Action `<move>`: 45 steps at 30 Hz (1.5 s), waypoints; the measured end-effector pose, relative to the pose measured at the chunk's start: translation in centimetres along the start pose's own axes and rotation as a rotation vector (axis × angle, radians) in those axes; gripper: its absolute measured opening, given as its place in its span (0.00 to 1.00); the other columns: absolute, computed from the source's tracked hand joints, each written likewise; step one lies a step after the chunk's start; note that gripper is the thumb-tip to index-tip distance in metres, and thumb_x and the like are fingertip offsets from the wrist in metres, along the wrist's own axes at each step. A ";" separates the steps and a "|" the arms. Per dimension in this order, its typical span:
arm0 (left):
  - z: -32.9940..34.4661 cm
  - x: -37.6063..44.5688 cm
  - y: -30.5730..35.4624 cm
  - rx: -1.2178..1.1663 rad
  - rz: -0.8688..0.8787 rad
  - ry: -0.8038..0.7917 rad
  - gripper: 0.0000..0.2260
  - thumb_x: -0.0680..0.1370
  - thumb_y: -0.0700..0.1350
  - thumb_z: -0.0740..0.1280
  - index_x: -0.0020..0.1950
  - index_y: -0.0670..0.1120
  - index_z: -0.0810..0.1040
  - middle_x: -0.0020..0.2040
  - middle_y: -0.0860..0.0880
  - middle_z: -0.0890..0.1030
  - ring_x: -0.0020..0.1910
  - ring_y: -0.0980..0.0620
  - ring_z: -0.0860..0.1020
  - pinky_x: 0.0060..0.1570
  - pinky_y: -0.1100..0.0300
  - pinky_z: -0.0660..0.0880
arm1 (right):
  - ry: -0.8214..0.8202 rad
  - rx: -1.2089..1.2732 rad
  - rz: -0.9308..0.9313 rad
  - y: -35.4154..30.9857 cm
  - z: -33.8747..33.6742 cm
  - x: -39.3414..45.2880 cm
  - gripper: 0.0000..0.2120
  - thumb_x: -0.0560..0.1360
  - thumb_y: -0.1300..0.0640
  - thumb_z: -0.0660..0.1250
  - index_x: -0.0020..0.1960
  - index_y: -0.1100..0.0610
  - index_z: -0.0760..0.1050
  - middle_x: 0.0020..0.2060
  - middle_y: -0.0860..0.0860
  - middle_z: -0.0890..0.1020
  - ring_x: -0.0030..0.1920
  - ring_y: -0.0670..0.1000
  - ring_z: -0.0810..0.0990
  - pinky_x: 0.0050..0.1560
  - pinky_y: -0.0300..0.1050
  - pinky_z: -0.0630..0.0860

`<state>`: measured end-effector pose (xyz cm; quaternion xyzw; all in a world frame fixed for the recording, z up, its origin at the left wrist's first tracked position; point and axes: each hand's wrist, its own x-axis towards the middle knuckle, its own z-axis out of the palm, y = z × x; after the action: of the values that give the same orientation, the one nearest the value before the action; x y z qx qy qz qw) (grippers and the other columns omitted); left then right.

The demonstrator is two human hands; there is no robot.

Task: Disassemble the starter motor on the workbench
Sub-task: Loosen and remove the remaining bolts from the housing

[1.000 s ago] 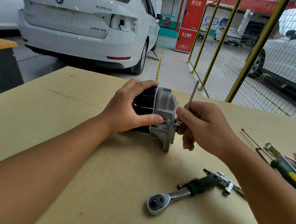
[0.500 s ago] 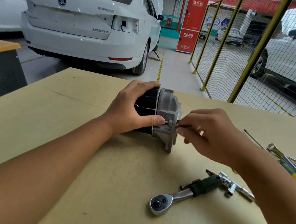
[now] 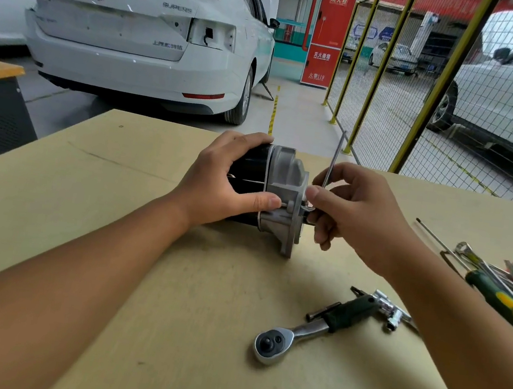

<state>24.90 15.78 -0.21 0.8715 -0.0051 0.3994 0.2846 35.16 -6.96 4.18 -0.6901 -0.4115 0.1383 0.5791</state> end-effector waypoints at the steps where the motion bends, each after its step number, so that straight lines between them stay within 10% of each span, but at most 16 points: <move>1: 0.0 0.0 0.0 -0.001 -0.002 0.001 0.39 0.65 0.67 0.78 0.73 0.55 0.74 0.60 0.53 0.76 0.60 0.61 0.76 0.58 0.71 0.71 | -0.013 -0.002 0.000 0.0 0.0 0.0 0.07 0.79 0.62 0.70 0.52 0.65 0.75 0.32 0.64 0.82 0.26 0.63 0.80 0.27 0.50 0.78; 15: -0.1 -0.1 0.4 -0.008 -0.010 0.000 0.40 0.65 0.66 0.78 0.74 0.53 0.74 0.60 0.53 0.76 0.60 0.59 0.76 0.60 0.67 0.72 | -0.301 -0.870 -0.689 -1.1 -1.2 0.2 0.07 0.69 0.72 0.71 0.38 0.62 0.78 0.33 0.53 0.79 0.32 0.52 0.79 0.31 0.51 0.74; 19: -0.1 0.0 0.4 -0.009 -0.010 -0.002 0.40 0.65 0.66 0.78 0.74 0.53 0.74 0.60 0.53 0.76 0.60 0.61 0.75 0.60 0.67 0.72 | -0.252 -0.628 -0.488 -0.4 -1.4 0.1 0.09 0.73 0.68 0.74 0.39 0.60 0.77 0.30 0.48 0.82 0.33 0.45 0.84 0.33 0.49 0.81; 25: 0.0 0.0 0.3 -0.015 -0.008 0.002 0.39 0.65 0.66 0.78 0.73 0.53 0.74 0.60 0.54 0.75 0.60 0.61 0.76 0.60 0.66 0.72 | -0.192 -0.057 -0.119 -0.2 -1.3 -0.1 0.05 0.78 0.67 0.70 0.51 0.63 0.74 0.35 0.64 0.82 0.31 0.66 0.83 0.32 0.57 0.82; 31: 0.0 0.0 0.2 -0.009 -0.002 0.003 0.40 0.66 0.66 0.78 0.74 0.53 0.74 0.61 0.53 0.76 0.62 0.58 0.76 0.62 0.64 0.73 | -0.058 0.161 0.085 0.0 -0.2 0.1 0.10 0.77 0.64 0.71 0.55 0.65 0.74 0.33 0.63 0.81 0.26 0.58 0.78 0.28 0.49 0.76; 39: 0.1 0.0 0.3 -0.008 0.000 -0.002 0.40 0.66 0.66 0.78 0.74 0.53 0.74 0.61 0.53 0.76 0.61 0.58 0.76 0.61 0.67 0.72 | -0.086 -0.032 -0.022 0.3 -0.1 0.0 0.04 0.79 0.64 0.69 0.51 0.62 0.75 0.32 0.61 0.81 0.26 0.59 0.80 0.28 0.50 0.78; 45: 0.0 0.0 0.4 -0.013 -0.013 -0.005 0.40 0.65 0.66 0.78 0.74 0.53 0.74 0.60 0.53 0.76 0.61 0.59 0.76 0.61 0.67 0.72 | -0.240 -0.645 -0.506 -0.3 -1.2 0.1 0.07 0.74 0.71 0.71 0.40 0.63 0.77 0.31 0.52 0.80 0.31 0.49 0.82 0.32 0.50 0.79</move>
<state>24.82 15.47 0.01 0.8706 -0.0028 0.3955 0.2925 35.89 -7.75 4.84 -0.6922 -0.6545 -0.0647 0.2973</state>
